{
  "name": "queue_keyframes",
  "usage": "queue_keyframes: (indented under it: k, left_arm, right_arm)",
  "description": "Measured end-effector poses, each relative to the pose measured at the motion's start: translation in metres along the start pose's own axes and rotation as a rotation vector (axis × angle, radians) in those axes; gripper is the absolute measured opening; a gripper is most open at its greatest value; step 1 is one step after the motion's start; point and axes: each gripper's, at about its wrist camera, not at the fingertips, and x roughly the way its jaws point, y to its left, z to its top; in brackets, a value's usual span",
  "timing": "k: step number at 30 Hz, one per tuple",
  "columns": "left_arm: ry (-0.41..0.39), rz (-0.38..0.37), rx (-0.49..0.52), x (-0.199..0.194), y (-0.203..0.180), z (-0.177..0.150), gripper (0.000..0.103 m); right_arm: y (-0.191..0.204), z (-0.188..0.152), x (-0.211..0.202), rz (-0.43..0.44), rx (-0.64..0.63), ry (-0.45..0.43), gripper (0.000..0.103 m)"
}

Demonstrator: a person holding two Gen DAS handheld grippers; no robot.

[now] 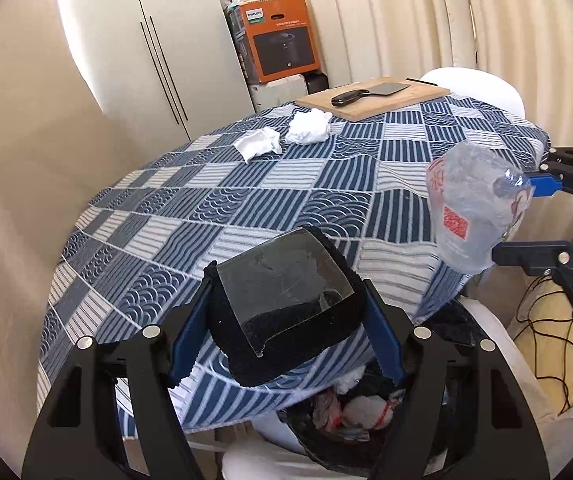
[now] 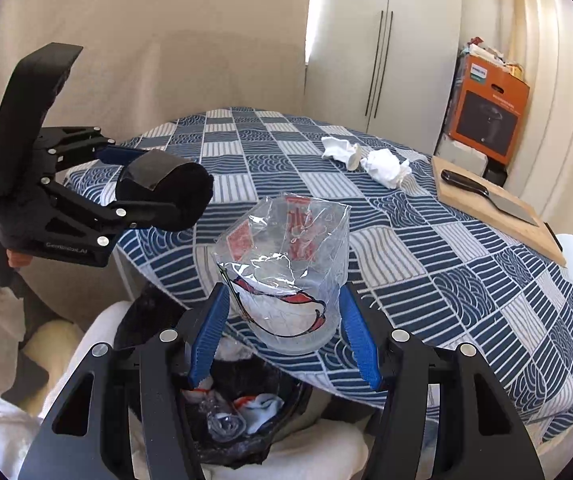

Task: Collect trash
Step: 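Carry the black cup and clear cup with both tools over the bin, then open both tools to drop the cups into the bin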

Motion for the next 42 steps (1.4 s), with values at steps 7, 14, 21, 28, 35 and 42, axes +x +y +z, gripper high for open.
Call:
queue_keyframes:
  k: [7,14,21,28,35,42]
  left_arm:
    - [-0.009,-0.015,0.005,-0.01,-0.015,-0.02,0.071]
    - [0.01,-0.05,0.023,-0.01,-0.031,-0.038,0.071]
    - [0.072,-0.099,0.021,0.011,-0.041,-0.063,0.071]
    - [0.123,-0.14,0.04,0.03,-0.051,-0.081,0.071]
    - [0.166,-0.18,0.048,0.047,-0.059,-0.095,0.071]
    - [0.213,-0.201,0.045,0.067,-0.062,-0.107,0.071]
  right_arm:
    - [0.012,-0.017,0.002,0.023,-0.014,0.025,0.054]
    - [0.02,-0.034,0.013,0.054,-0.019,0.058,0.054]
    - [0.027,-0.052,0.033,0.085,-0.017,0.108,0.054]
    - [0.03,-0.067,0.054,0.113,-0.018,0.16,0.054]
    - [0.034,-0.081,0.076,0.136,-0.008,0.21,0.054]
    - [0.033,-0.096,0.098,0.164,0.012,0.258,0.054]
